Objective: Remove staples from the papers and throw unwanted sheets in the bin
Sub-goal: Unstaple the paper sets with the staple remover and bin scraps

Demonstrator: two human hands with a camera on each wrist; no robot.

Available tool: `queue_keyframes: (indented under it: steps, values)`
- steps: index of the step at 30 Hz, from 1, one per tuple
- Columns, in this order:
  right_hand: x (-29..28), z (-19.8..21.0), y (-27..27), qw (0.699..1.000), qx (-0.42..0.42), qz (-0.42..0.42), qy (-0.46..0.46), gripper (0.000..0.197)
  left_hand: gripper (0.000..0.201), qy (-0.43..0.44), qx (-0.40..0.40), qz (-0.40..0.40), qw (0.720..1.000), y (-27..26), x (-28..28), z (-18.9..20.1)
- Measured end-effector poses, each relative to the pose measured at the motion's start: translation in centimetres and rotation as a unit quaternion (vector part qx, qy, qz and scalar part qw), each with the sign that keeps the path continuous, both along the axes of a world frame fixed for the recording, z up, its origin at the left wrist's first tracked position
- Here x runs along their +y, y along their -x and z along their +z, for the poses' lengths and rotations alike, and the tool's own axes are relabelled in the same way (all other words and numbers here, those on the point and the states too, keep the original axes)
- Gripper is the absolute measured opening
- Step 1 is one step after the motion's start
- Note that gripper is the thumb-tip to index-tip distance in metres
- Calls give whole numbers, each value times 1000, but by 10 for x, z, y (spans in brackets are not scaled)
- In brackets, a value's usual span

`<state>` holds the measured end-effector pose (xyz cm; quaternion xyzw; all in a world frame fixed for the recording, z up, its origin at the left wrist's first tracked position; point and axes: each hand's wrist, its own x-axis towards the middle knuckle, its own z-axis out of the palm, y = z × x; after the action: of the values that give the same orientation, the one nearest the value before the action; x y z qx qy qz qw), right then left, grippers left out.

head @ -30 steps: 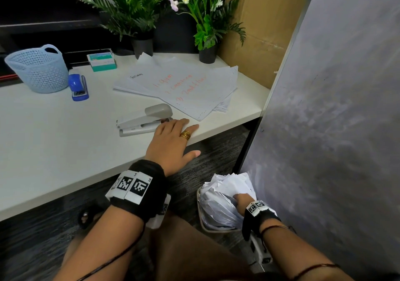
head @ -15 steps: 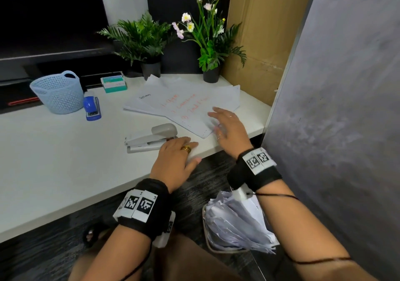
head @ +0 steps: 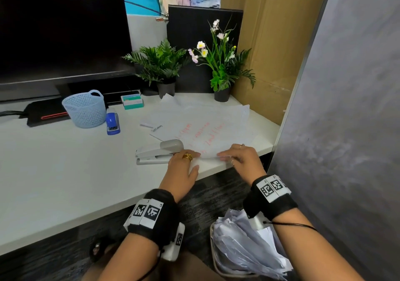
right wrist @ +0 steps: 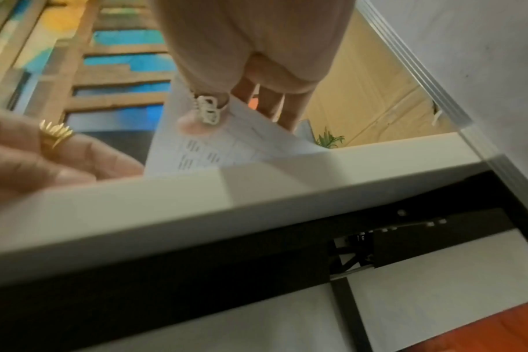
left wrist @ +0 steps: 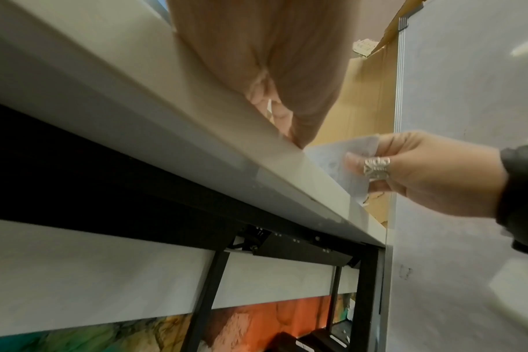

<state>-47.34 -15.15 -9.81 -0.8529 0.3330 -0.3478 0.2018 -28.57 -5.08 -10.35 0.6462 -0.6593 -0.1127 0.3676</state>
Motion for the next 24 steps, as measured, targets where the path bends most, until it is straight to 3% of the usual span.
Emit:
queue_keyframes:
  steps: [4, 8, 11, 13, 16, 19, 22, 24]
  values:
    - [7, 20, -3, 980, -147, -96, 91, 50, 50, 45, 55, -29, 997, 0, 4, 5]
    - [20, 44, -9, 934, -211, -150, 248, 47, 75, 97, 98, -56, 989, 3, 9, 16]
    - [34, 64, -13, 903, -266, -135, 309, 48, 87, 163, 102, -29, 981, 4, 15, 39]
    - [44, 78, -19, 890, -299, -80, 335, 52, 93, 221, 111, -8, 969, 1, 20, 61]
    - [56, 93, -37, 890, -316, 17, 329, 53, 87, 291, 106, 25, 951, -10, 33, 93]
    - [62, 95, -61, 906, -326, 73, 260, 51, 61, 341, 54, 90, 934, -31, 52, 111]
    - [67, 92, -87, 932, -308, 123, 147, 43, 13, 335, -90, 160, 924, -56, 72, 111]
    - [69, 91, -104, 964, -229, 124, 55, 30, 20, 307, -164, 222, 911, -75, 85, 104]
